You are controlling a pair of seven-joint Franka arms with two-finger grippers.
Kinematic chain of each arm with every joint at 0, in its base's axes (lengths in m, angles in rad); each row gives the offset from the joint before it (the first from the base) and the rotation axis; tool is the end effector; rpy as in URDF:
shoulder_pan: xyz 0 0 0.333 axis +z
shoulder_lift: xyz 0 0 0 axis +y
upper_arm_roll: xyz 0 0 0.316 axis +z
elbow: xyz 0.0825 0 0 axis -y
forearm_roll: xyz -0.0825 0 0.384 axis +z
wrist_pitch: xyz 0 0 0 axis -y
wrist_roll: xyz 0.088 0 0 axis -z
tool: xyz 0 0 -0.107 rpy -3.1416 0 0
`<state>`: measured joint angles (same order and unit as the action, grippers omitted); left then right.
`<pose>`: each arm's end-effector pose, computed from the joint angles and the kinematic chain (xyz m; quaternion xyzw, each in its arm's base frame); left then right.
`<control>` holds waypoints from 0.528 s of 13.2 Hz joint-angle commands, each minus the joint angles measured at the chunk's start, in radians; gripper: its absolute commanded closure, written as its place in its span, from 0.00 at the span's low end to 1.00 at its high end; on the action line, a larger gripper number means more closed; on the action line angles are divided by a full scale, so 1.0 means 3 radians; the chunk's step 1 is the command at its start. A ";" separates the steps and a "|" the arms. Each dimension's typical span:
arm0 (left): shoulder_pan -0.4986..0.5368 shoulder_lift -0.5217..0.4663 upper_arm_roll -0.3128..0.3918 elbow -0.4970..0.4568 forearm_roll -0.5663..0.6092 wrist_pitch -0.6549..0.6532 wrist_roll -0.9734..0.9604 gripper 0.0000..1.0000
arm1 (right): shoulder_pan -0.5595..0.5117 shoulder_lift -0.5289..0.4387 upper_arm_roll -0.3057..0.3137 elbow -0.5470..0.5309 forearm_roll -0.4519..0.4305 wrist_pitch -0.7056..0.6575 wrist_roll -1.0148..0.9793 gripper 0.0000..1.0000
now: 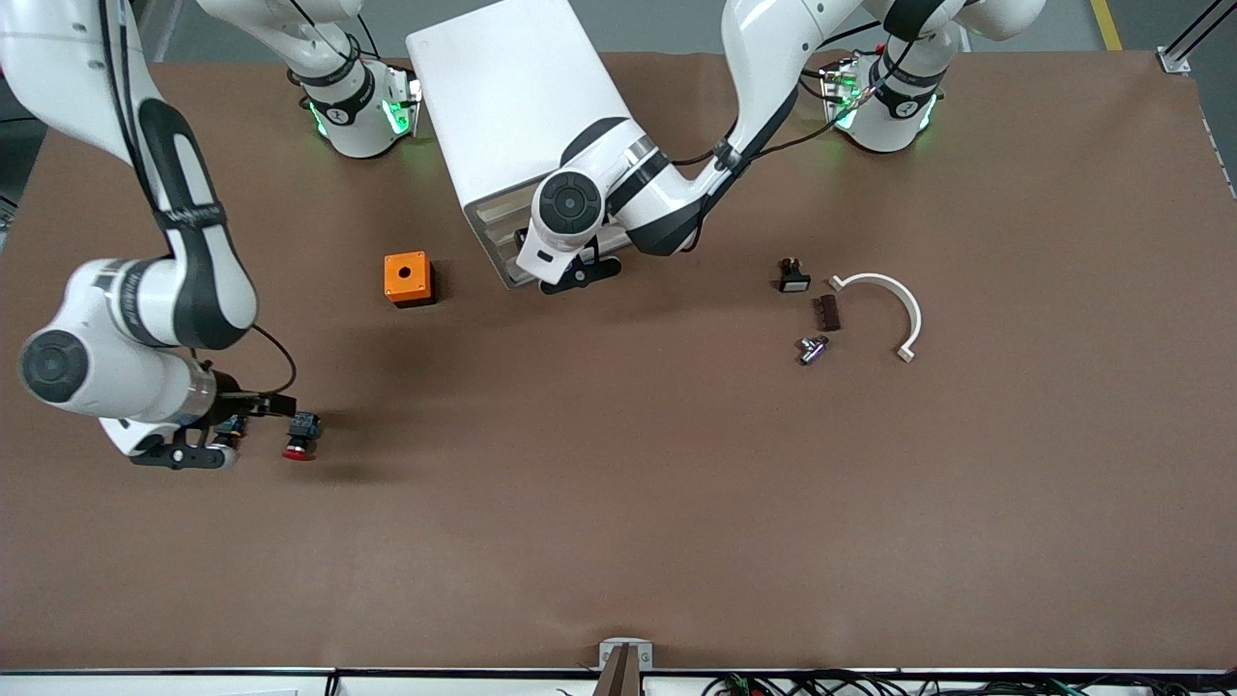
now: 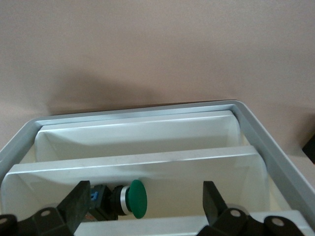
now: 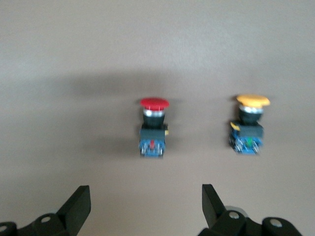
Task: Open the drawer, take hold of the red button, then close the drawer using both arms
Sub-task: 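Lower the red button beside the yellow button and open the right gripper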
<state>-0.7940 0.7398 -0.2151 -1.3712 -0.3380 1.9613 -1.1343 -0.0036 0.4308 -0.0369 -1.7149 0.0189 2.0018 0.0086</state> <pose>0.3920 -0.6039 0.2803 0.9598 0.1566 -0.2281 0.0479 0.6454 -0.0229 0.3278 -0.9970 0.0279 0.0717 0.0016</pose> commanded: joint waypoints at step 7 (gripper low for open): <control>0.0585 -0.0267 0.0032 -0.0041 0.0083 -0.0069 0.0318 0.00 | -0.0085 -0.0801 0.0041 0.0163 0.0004 -0.0991 -0.0044 0.00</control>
<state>-0.6797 0.7169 -0.2022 -1.3592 -0.3286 1.9630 -1.0864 -0.0113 0.2510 -0.0373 -1.6529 0.0189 1.7426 0.0084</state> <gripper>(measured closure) 0.000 0.000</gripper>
